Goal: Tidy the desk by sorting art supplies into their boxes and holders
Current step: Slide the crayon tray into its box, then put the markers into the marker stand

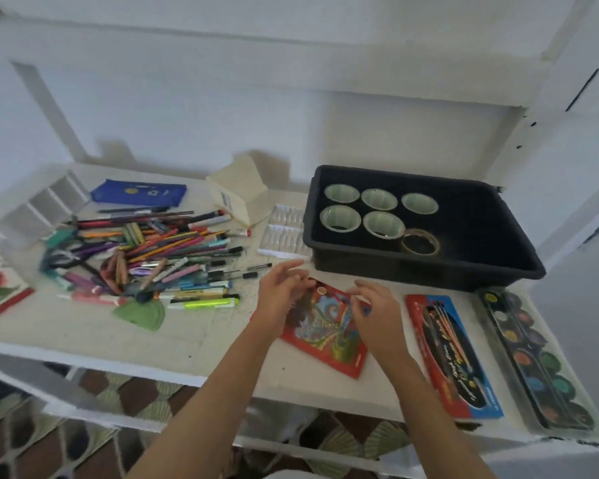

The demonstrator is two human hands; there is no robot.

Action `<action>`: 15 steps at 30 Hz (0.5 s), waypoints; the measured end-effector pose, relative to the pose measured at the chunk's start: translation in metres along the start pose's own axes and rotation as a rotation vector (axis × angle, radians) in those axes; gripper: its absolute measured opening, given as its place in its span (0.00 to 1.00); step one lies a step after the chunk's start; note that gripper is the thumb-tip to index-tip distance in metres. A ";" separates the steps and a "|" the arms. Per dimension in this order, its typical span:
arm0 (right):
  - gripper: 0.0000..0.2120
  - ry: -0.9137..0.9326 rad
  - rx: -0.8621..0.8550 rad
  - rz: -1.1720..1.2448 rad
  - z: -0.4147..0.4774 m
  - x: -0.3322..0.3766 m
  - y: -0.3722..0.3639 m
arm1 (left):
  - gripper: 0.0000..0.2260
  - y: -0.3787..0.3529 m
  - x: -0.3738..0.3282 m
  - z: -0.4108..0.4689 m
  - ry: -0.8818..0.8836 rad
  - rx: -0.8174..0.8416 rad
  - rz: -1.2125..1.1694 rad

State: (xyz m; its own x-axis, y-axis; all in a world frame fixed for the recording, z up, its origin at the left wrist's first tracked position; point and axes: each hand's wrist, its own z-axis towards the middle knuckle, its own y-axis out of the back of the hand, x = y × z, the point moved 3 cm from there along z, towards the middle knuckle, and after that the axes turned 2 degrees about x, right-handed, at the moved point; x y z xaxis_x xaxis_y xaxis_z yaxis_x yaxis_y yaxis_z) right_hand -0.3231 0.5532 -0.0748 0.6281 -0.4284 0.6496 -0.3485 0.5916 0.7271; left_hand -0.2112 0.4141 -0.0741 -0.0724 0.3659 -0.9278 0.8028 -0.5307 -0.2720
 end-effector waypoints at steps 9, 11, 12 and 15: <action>0.07 0.208 0.202 0.146 0.040 0.118 -0.102 | 0.13 0.161 -0.083 0.022 -0.198 -0.314 0.182; 0.07 0.211 0.238 0.202 0.048 0.144 -0.131 | 0.13 0.206 -0.099 0.029 -0.212 -0.419 0.262; 0.07 0.203 0.250 0.227 0.052 0.156 -0.143 | 0.13 0.226 -0.107 0.034 -0.217 -0.468 0.322; 0.07 0.177 0.320 0.243 0.062 0.193 -0.184 | 0.13 0.281 -0.136 0.043 -0.225 -0.600 0.517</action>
State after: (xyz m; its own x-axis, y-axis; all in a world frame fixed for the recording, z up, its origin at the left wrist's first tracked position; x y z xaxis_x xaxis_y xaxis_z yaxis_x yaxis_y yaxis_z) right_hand -0.1812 0.3190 -0.0694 0.6012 -0.1629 0.7823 -0.6813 0.4072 0.6083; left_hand -0.0012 0.1826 -0.0356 0.3277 -0.0089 -0.9447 0.9424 -0.0677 0.3276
